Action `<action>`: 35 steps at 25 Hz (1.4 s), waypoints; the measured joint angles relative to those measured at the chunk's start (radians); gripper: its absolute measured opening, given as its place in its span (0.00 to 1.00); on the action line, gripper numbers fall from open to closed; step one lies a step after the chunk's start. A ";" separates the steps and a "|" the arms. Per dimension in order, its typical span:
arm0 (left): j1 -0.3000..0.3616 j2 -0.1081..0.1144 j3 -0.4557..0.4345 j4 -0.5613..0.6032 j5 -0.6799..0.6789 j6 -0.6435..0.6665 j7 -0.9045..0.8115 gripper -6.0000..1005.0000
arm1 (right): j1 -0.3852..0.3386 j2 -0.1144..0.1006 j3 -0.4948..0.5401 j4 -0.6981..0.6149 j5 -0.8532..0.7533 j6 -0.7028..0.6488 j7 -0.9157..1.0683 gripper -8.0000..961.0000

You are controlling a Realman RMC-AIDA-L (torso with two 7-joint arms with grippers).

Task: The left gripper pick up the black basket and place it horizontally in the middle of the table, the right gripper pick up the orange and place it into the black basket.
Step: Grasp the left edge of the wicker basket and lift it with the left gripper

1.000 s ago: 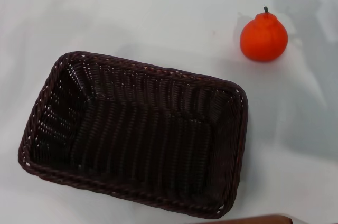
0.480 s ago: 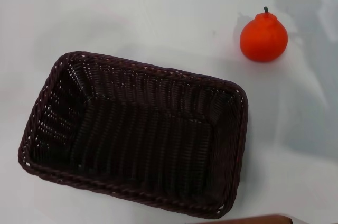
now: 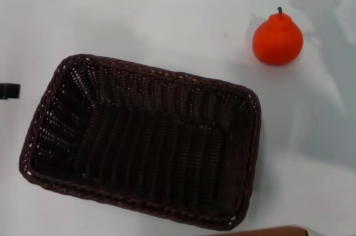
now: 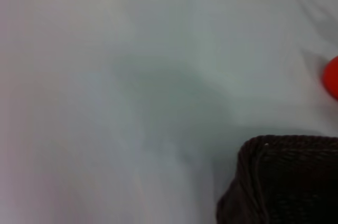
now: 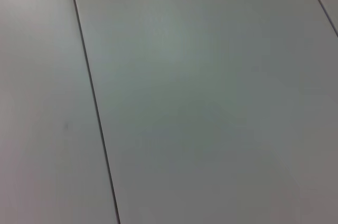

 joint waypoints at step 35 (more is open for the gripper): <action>-0.027 -0.076 0.288 0.126 0.197 0.149 -0.095 0.54 | -0.005 -0.002 0.011 0.000 0.000 -0.019 0.000 0.47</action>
